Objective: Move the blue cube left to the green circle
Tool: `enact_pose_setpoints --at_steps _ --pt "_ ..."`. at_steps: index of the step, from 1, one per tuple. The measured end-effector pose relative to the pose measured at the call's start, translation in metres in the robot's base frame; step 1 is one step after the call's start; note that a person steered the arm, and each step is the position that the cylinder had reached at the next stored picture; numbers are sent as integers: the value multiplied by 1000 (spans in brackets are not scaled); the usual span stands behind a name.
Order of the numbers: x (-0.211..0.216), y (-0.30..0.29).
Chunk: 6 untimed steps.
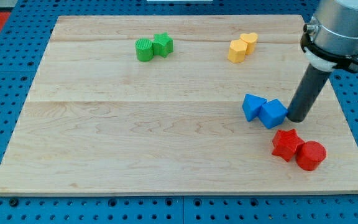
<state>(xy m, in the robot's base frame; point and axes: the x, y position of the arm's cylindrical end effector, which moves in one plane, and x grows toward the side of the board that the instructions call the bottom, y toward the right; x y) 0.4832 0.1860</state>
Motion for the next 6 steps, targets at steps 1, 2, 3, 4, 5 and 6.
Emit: enact_pose_setpoints --at_steps 1,2,3,4,5,6 --pt "-2 -73" --pt "-11 -124" --pt "-8 -101" --pt "14 -100" --pt "3 -149" --pt "-29 -197"
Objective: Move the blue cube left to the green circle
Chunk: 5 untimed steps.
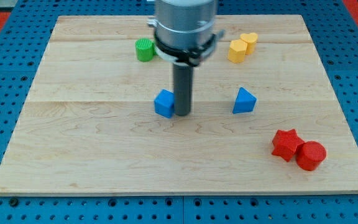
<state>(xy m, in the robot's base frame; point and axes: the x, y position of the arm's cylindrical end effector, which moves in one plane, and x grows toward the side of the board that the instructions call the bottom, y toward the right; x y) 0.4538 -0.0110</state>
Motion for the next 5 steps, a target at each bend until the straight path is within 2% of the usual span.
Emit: enact_pose_setpoints --at_steps 1,3,4,5 --pt "-29 -27" --pt "-18 -77" --pt "-26 -131" --pt "-48 -161"
